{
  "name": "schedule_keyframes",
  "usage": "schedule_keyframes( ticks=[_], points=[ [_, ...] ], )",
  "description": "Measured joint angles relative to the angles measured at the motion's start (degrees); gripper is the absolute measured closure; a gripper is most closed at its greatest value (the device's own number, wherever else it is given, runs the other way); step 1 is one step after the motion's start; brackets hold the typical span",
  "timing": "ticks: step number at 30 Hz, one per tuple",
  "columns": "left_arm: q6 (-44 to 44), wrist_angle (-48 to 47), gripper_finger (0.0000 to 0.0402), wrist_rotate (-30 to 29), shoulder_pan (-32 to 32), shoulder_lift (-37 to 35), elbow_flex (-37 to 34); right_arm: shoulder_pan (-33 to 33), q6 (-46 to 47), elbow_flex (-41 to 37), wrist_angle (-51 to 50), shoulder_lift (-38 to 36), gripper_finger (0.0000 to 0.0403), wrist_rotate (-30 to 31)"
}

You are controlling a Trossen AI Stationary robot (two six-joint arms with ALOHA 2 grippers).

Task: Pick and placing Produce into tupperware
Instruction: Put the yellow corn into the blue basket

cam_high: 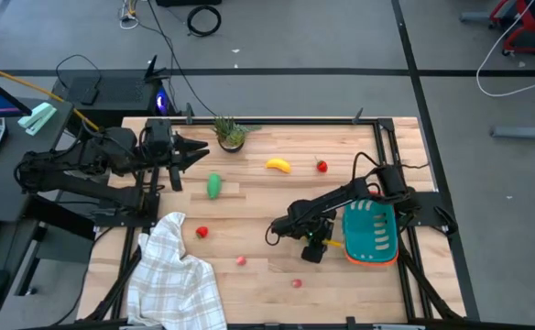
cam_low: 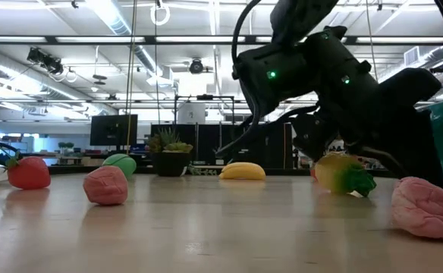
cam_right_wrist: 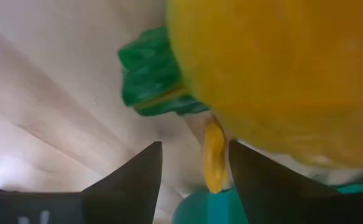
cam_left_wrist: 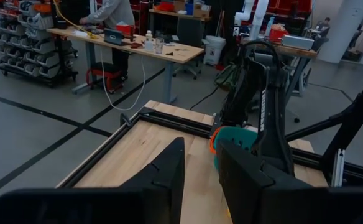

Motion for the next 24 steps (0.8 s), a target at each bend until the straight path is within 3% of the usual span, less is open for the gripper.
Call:
schedule_keyframes(
  ticks=[6,15,20,24],
  points=[
    [0.01,0.0,0.0308,-0.01,0.0,0.01,0.02,-0.02,0.26,-0.39,0.28,-0.04,0.0258,0.3],
    [0.02,0.0,0.0315,0.0,0.0,0.01,0.02,-0.02,1.36,-0.56,2.29,-0.09,0.0386,-0.08],
    [0.0,-0.02,0.0319,0.01,0.0,0.01,0.02,-0.27,0.83,-0.69,3.01,-2.73,0.0387,0.99],
    [-0.02,0.04,0.0317,0.01,-0.01,-0.01,0.02,-1.4,4.32,-0.58,3.84,-10.31,0.0396,2.21]
  ],
)
